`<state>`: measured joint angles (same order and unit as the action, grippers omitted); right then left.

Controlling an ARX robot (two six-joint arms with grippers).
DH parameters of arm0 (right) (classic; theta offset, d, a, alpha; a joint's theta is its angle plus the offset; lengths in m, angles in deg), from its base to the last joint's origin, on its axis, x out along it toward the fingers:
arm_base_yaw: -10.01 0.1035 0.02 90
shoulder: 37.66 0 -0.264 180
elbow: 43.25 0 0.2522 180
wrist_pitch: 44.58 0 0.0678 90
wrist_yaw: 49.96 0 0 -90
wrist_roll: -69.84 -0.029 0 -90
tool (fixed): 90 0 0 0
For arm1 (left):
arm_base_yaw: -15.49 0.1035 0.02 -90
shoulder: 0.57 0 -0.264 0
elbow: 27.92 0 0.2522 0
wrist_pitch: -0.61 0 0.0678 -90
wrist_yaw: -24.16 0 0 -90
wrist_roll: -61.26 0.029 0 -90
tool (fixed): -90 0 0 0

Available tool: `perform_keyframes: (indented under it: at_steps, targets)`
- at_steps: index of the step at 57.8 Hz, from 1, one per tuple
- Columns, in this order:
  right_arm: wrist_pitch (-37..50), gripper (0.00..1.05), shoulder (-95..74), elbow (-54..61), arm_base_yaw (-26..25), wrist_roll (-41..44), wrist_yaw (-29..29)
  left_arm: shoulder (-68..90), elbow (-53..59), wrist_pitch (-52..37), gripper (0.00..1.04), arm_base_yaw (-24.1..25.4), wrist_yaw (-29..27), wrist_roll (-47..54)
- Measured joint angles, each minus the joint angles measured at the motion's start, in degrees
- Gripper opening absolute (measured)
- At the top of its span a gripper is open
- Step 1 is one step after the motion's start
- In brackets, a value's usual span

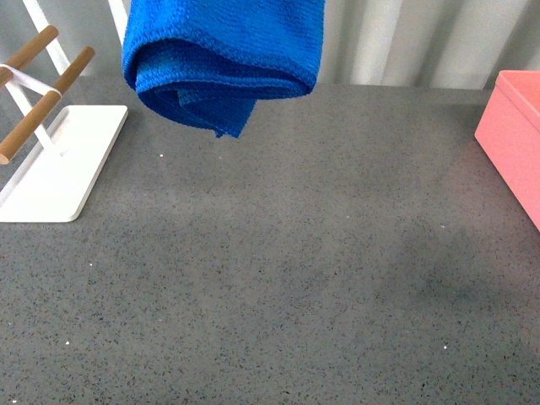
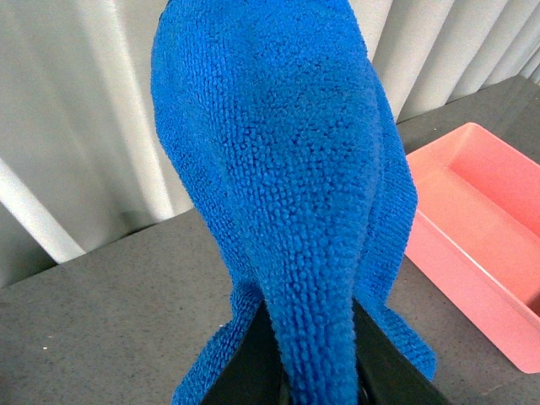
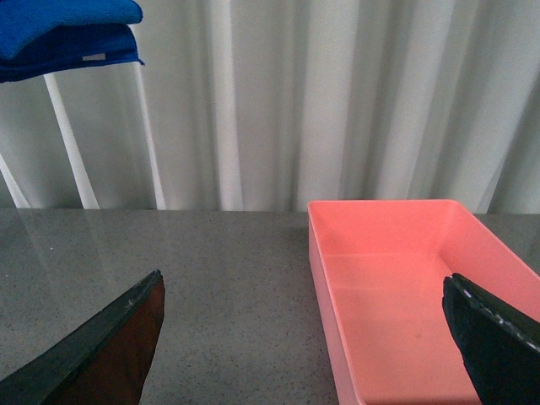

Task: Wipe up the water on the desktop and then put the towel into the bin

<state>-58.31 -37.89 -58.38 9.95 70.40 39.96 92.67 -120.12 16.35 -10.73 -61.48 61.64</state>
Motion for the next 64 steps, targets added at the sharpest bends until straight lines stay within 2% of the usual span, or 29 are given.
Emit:
perform_keyframes:
  at_steps: [17,33,54,56,57,58,59,62,63,64]
  targets:
    - [0.00,0.98,0.00,0.00,0.00,0.00,0.00,2.78,5.95,-6.25,0.05,-1.49,2.10,-5.92]
    - [0.00,0.98,0.00,0.00,0.00,0.00,0.00,4.72,7.13,-8.20,0.05,-4.55,2.01,-9.22]
    - [0.00,0.98,0.00,0.00,0.00,0.00,-0.04,4.70,7.58,-9.35,0.05,-4.31,2.25,-10.12]
    - [-1.22,0.98,-0.79,-0.35,-1.25,0.52,-4.48,4.70,7.76,-9.57,0.05,-4.33,2.43,-10.21]
    - [-2.78,0.98,-1.73,-0.90,-2.82,1.07,-8.17,4.70,7.87,-9.68,0.05,-4.33,2.71,-10.32]
    - [-3.87,0.98,-3.17,-1.40,-4.68,1.73,-14.40,4.70,7.91,-9.70,0.05,-4.33,2.80,-10.40]
    - [-4.09,0.98,-3.96,-1.62,-5.64,1.84,-16.90,4.70,7.96,-9.75,0.05,-4.35,2.80,-10.43]
    - [-2.38,0.98,-8.28,-2.36,-10.01,2.21,-27.28,4.72,7.96,-9.75,0.05,-4.57,2.75,-10.58]
    - [-1.53,0.98,-9.35,-2.56,-10.88,2.19,-28.26,4.72,7.96,-9.75,0.05,-4.61,2.80,-10.58]
    - [0.42,0.98,-11.50,-3.04,-12.44,1.90,-32.04,4.72,7.96,-9.75,0.05,-4.66,2.84,-10.60]
